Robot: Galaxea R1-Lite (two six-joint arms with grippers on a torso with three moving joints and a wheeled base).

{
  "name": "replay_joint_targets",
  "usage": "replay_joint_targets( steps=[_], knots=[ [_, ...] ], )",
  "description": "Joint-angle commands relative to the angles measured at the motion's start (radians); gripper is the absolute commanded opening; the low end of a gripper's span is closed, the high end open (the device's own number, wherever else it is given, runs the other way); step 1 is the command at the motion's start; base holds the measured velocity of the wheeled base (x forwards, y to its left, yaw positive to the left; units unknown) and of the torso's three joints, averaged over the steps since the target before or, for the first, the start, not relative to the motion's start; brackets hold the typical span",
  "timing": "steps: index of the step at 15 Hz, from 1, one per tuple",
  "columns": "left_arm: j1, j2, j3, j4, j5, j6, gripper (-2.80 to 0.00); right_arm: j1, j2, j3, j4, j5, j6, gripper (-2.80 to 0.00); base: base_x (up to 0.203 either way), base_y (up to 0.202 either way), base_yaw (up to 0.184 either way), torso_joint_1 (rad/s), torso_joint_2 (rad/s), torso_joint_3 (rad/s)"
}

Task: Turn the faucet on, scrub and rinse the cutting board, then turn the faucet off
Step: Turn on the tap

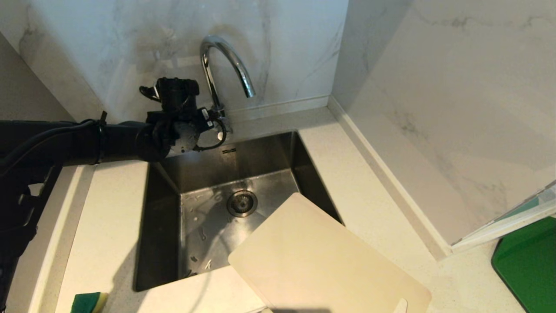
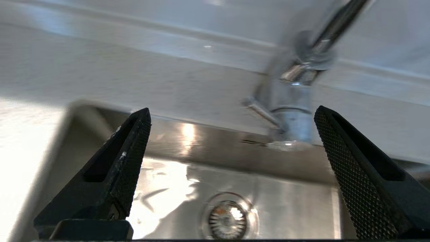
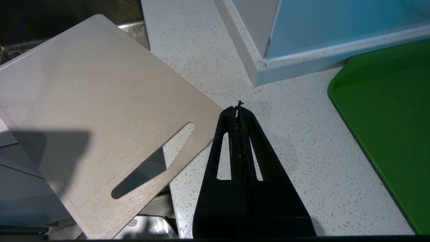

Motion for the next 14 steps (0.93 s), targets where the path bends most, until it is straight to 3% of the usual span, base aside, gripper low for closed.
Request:
replay_joint_targets(
  steps=[1, 3, 14],
  knots=[
    [0.0, 0.004, 0.001, 0.007, 0.035, -0.003, 0.0, 0.0, 0.0, 0.002, 0.0, 0.0, 0.0, -2.8, 0.0, 0.0, 0.0, 0.0, 0.0, 0.0],
    [0.0, 0.009, 0.0, 0.004, 0.083, 0.001, 0.0, 0.0, 0.0, 0.002, 0.0, 0.0, 0.0, -2.8, 0.0, 0.0, 0.0, 0.0, 0.0, 0.0],
    [0.009, 0.068, -0.002, -0.018, 0.112, 0.007, 0.0, 0.0, 0.0, 0.002, 0.0, 0.0, 0.0, -2.8, 0.0, 0.0, 0.0, 0.0, 0.0, 0.0]
  ],
)
